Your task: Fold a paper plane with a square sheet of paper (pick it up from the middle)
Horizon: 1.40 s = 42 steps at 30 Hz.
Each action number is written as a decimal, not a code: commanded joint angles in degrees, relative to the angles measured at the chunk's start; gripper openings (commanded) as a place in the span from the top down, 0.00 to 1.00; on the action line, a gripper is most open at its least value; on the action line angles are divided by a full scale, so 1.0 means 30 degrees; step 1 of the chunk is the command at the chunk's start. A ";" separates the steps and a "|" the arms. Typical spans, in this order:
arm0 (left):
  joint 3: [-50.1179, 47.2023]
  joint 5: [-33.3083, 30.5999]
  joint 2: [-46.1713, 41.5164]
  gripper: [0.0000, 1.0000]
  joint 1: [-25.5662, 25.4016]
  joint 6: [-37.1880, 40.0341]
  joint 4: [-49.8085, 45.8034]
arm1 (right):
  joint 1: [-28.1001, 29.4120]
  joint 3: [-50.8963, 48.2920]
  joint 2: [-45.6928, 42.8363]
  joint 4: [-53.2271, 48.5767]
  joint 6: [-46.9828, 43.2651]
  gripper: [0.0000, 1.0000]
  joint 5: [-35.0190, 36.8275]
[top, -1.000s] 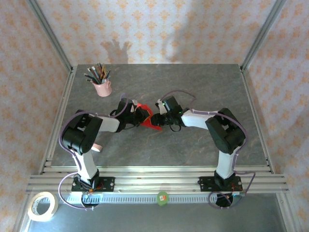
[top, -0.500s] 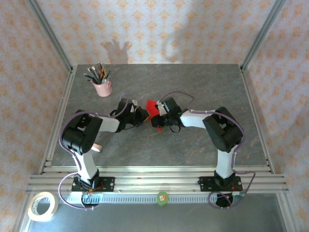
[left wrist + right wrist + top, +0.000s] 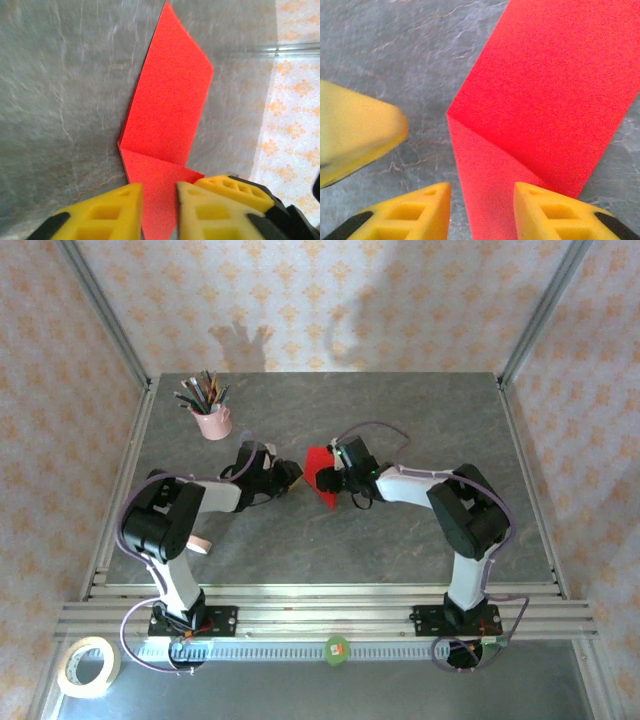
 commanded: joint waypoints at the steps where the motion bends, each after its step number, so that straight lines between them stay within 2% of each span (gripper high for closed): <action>1: -0.0598 -0.1069 -0.1587 0.65 0.0605 0.0772 -0.1148 | -0.0288 0.1482 0.1141 -0.0479 0.1886 0.66 0.1566; 5: -0.1267 -0.1877 -0.2851 0.46 0.1024 0.1543 -0.2138 | -0.0299 0.2794 0.2420 -0.1673 0.2209 0.68 0.1133; 10: -0.2071 -0.2206 -0.4048 0.31 0.1181 0.2569 -0.2476 | -0.0244 0.2587 0.3240 -0.2537 0.2472 0.71 -0.0452; 14: -0.3023 -0.2329 -0.5290 0.04 0.1225 0.2857 -0.2817 | 0.0136 0.2037 0.3063 -0.2499 0.2103 0.72 -0.2623; 15: -0.3330 -0.2329 -0.5726 0.01 0.1268 0.2990 -0.2828 | 0.0274 0.2041 0.2998 -0.2373 0.1984 0.71 -0.3450; 17: -0.3832 -0.2220 -0.6288 0.01 0.1488 0.3407 -0.2959 | 0.0689 0.2421 0.2878 -0.2532 0.1287 0.71 -0.4720; 20: -0.4182 -0.1519 -0.6600 0.01 0.2120 0.4170 -0.3497 | 0.1138 0.2795 0.2657 -0.2844 0.0841 0.70 -0.4071; 22: -0.4384 -0.0826 -0.6627 0.01 0.2520 0.4513 -0.3583 | 0.0971 0.2646 0.2425 -0.2123 0.1626 0.69 -0.3027; 29: -0.4513 0.1746 -0.6961 0.01 0.2989 0.5222 -0.3811 | 0.1400 0.0191 -0.0391 0.3259 0.5712 0.64 -0.2131; 33: -0.3680 0.2250 -0.6520 0.01 0.3105 0.7041 -0.6139 | 0.2161 -0.2218 -0.2284 0.4235 0.7007 0.66 0.0042; 36: -0.3645 0.3716 -0.5824 0.01 0.3122 0.6371 -0.4963 | 0.2213 -0.3272 -0.3175 0.4441 0.7416 0.66 0.0189; 42: -0.3413 0.2673 -0.6415 0.01 0.3134 0.7210 -0.6173 | 0.2484 -0.3733 -0.2359 0.4978 0.8538 0.71 -0.0592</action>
